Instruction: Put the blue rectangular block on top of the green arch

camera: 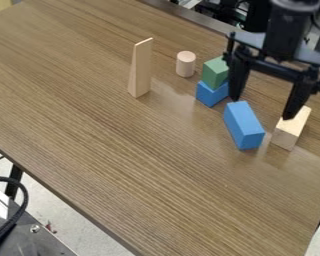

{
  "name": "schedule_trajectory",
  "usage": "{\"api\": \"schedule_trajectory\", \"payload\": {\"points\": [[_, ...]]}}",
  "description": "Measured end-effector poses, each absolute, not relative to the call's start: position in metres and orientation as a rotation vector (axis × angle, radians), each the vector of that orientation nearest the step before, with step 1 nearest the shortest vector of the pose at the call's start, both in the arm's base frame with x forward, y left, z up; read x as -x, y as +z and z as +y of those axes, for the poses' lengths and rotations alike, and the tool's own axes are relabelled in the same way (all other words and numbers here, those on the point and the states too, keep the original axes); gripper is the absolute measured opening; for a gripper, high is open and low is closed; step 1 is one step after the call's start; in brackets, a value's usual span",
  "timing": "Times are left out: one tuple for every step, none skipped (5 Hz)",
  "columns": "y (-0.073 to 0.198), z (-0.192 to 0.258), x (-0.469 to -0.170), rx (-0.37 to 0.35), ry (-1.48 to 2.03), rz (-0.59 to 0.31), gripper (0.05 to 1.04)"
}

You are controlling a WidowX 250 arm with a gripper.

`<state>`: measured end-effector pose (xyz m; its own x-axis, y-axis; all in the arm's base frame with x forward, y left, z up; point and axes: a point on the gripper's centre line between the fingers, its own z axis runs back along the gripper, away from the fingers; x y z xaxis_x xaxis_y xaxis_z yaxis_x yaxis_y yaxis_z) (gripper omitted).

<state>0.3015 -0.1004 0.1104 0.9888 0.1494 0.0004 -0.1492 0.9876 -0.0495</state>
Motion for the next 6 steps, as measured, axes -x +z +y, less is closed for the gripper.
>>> {"api": "schedule_trajectory", "payload": {"points": [[0.098,-0.100,-0.310,0.056,0.180,0.008,0.998],[0.084,-0.093,-0.319,0.064,0.228,0.038,0.998],[0.073,-0.086,-0.331,0.076,0.278,0.042,0.998],[0.068,-0.078,-0.339,0.104,0.328,0.031,0.998],[0.061,-0.074,-0.339,0.108,0.354,0.055,0.998],[0.060,-0.073,-0.342,0.111,0.363,0.053,0.998]]}}
